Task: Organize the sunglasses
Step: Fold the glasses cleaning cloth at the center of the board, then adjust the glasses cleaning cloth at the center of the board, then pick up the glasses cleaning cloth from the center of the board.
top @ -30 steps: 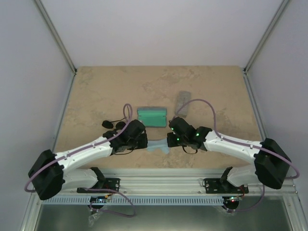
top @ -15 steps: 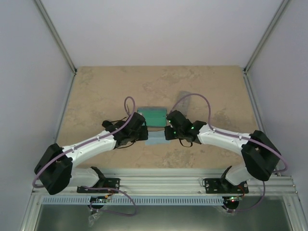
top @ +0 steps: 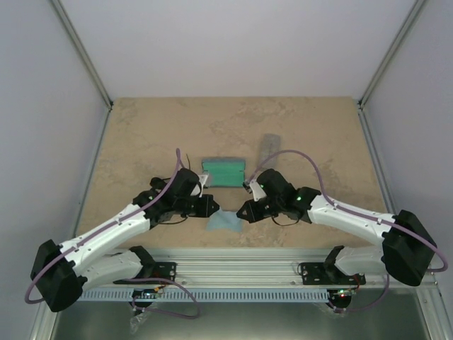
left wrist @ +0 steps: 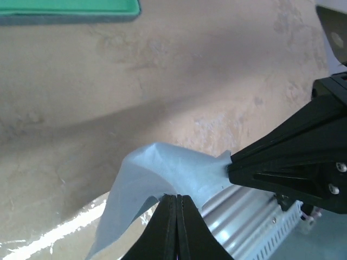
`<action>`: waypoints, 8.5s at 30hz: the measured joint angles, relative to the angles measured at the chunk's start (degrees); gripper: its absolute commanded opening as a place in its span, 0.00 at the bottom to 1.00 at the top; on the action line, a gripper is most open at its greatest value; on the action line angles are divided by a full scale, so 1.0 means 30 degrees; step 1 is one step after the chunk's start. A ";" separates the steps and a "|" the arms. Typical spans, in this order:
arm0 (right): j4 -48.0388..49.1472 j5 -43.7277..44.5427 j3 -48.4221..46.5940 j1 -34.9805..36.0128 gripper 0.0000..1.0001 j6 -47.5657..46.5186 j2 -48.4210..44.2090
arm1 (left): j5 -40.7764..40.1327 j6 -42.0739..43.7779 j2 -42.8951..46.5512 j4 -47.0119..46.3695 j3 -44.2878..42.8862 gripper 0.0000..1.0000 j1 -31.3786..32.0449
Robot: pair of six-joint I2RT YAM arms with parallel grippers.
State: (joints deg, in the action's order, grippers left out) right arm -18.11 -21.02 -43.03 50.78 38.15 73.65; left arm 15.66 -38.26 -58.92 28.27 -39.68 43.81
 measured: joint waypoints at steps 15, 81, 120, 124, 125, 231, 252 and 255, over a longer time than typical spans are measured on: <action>-0.1086 -0.0568 -0.0022 0.0364 0.00 0.1107 0.0685 | 0.0284 -0.1137 0.0386 0.1464 0.1093 0.00 0.0000; 0.0517 0.2783 -0.0401 0.0029 0.01 0.1078 0.5421 | -0.0095 -0.1392 -0.3169 -0.4415 0.4932 0.00 -0.1195; -0.0663 0.3271 -0.0219 0.0255 0.32 0.0357 0.4838 | -0.0415 -0.1319 -0.2535 -0.2929 0.4954 0.31 -0.1195; -0.0991 0.3810 -0.0787 0.0255 0.32 0.0124 0.4430 | -0.0838 -0.1370 -0.1836 -0.2849 0.4575 0.26 -0.1195; -0.0962 0.3854 -0.0947 0.0255 0.32 0.0073 0.4466 | -0.0838 -0.1392 -0.1785 -0.3111 0.4546 0.23 -0.1195; -0.3133 0.8546 -0.3883 0.2667 0.01 0.1443 0.8298 | -0.4765 -0.3876 -0.5778 -0.2586 0.2718 0.31 0.1421; -0.1931 0.8138 -0.3417 0.2747 0.01 0.1574 0.8167 | -0.5377 -0.4488 -0.6251 -0.3279 0.2747 0.00 0.1435; -0.1902 0.8145 -0.3402 0.2747 0.01 0.1603 0.8145 | -0.5421 -0.4473 -0.6222 -0.3286 0.2754 0.00 0.1435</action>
State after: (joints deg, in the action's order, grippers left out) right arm -23.81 3.42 -53.23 59.02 42.96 98.08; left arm -0.60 -51.68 -77.58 18.41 -31.42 48.12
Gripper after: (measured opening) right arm 0.009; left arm 0.016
